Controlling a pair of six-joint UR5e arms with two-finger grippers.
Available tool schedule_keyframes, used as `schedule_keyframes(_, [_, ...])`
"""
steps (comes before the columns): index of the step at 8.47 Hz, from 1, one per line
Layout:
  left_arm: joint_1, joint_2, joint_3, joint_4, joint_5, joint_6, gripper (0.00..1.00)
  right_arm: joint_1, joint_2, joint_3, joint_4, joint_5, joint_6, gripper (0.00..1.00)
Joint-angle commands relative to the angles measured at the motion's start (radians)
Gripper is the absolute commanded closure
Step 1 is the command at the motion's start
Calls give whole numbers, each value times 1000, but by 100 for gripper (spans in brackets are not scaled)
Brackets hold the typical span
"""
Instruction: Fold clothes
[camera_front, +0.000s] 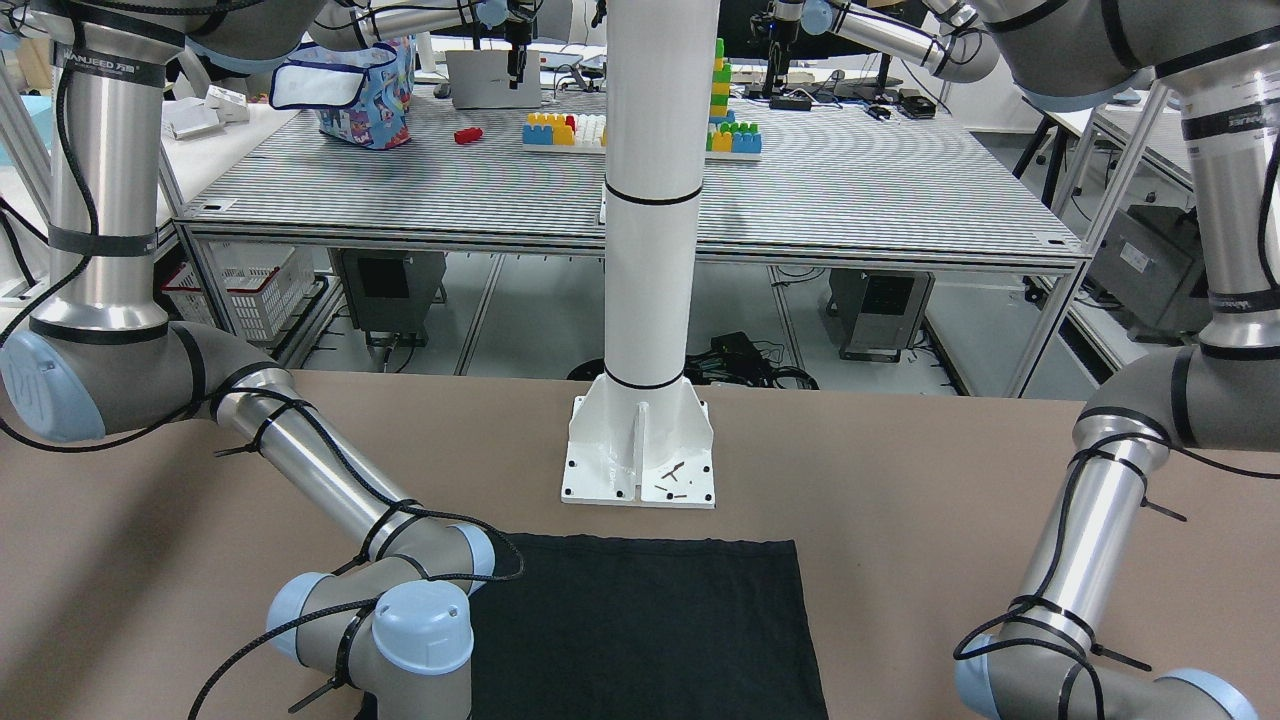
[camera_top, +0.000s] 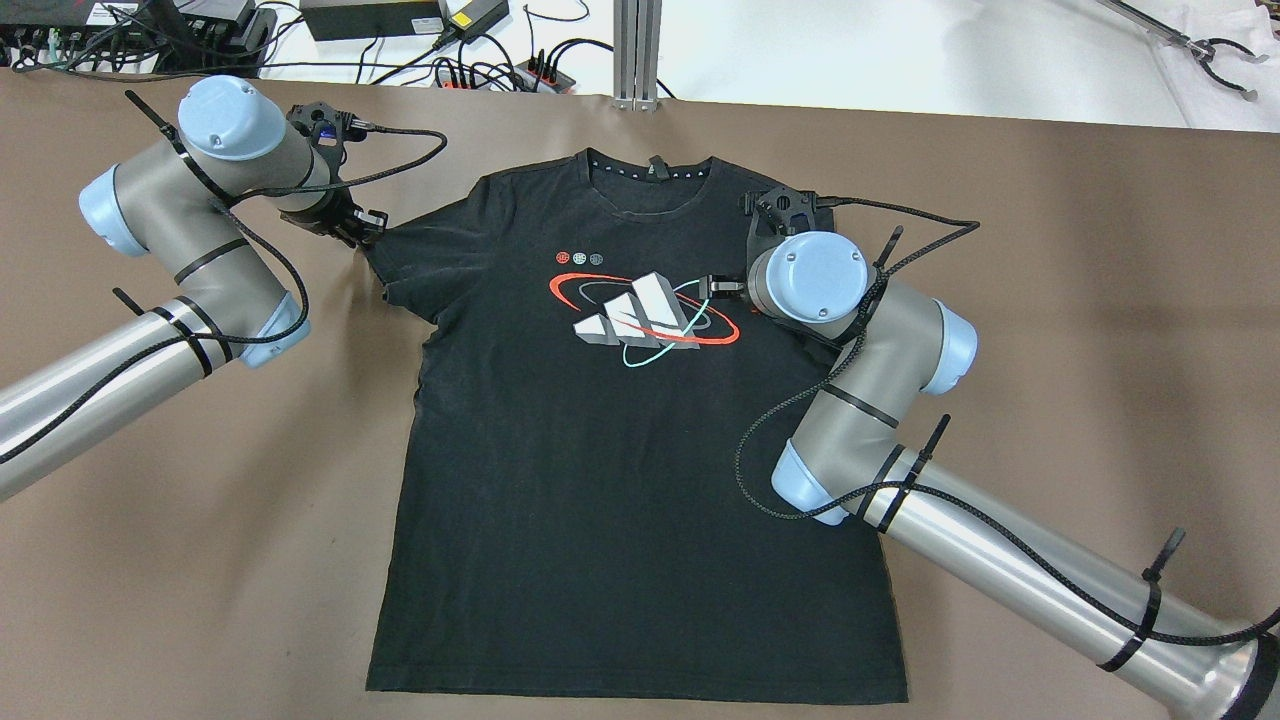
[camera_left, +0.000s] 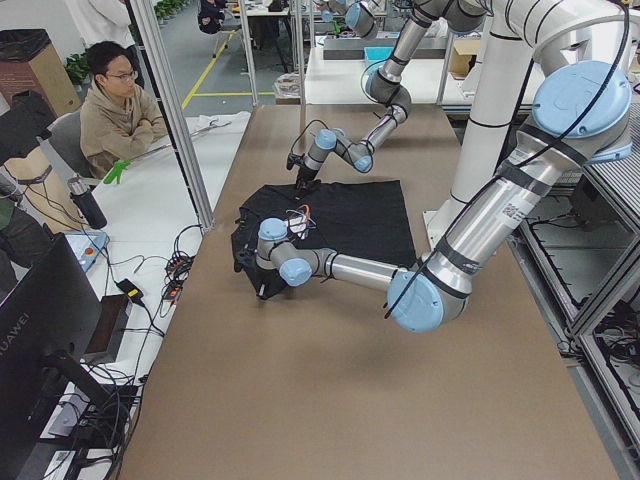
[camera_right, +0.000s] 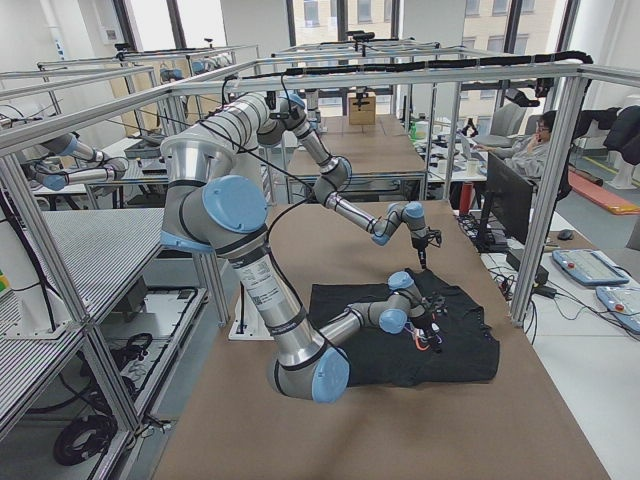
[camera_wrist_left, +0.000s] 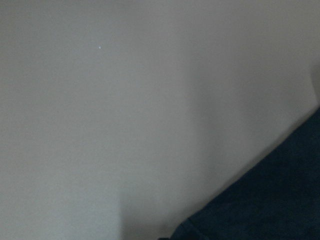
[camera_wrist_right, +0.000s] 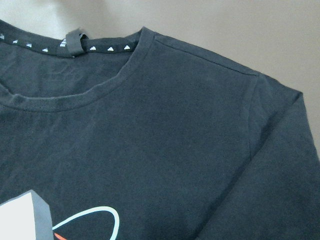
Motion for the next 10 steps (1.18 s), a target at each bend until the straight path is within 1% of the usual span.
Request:
schedule_keyframes(1, [-2,-4,22,-21,0,-1,61,-1,-2,2,9,-1,3,6])
schedule_keyframes(2, [0,-4,22,-21,0,-11,61,-1,-4,4,9,-1,3,6])
schedule_keyframes(3, [0,-4,22,-21,0,-11,66,-1,-4,4,9,-1,4,6])
schedule_keyframes(4, [1,-9,20,-21,-1,-27,94,-3,-4,4,9,-1,4,6])
schedule_keyframes(5, [0,-12,12,-21,-8,-35,100,-3,-5,7,9,-1,6,6])
schedule_keyframes(6, [-16,-15,-3,-16,-78,-38,100,-3,-8,7,9,-1,12,6])
schedule_keyframes(7, [-45,-17,-49,-4,-153,-43,100,-3,-8,7,9,0,12,6])
schedule_keyframes(8, [-48,-6,-98,13,-164,-50,100,-3,-10,7,16,-1,12,6])
schedule_keyframes(9, [-40,-14,-119,22,-160,-122,100,-3,-10,7,20,-1,12,6])
schedule_keyframes(10, [-34,-42,-133,22,-158,-199,100,-3,-10,5,20,0,10,6])
